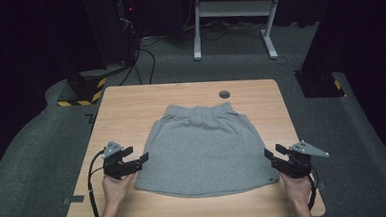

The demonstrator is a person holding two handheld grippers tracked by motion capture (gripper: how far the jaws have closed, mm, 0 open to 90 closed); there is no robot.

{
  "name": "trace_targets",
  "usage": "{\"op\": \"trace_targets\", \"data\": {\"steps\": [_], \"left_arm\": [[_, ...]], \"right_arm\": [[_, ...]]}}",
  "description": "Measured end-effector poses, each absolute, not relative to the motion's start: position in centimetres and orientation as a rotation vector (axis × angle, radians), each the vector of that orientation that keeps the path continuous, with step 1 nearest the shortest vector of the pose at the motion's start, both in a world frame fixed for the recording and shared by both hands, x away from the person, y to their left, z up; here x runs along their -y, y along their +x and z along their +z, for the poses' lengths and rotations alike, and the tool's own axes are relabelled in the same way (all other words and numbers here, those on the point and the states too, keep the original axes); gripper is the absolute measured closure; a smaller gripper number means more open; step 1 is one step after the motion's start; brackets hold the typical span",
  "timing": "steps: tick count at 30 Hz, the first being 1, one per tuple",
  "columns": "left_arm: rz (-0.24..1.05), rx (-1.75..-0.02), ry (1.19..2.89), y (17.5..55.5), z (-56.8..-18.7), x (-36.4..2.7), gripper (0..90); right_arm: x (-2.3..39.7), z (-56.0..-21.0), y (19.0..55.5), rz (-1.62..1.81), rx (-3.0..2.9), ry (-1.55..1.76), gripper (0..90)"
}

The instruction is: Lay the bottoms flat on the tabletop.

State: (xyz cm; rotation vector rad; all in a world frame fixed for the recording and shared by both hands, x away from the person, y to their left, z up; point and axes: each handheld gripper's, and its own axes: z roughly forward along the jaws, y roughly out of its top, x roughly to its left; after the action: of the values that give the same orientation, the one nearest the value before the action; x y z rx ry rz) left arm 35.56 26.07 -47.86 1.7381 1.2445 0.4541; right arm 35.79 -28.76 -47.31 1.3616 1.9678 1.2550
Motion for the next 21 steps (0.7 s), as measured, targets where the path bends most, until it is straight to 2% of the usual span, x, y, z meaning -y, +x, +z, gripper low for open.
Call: {"op": "trace_targets", "data": {"steps": [21], "left_arm": [[0.462, -1.307, 1.753, 34.6, -49.3, -27.4, 26.1]], "right_arm": [[30.0, -48.7, 34.9, 1.233, -1.945, 1.418, 46.2]]}}
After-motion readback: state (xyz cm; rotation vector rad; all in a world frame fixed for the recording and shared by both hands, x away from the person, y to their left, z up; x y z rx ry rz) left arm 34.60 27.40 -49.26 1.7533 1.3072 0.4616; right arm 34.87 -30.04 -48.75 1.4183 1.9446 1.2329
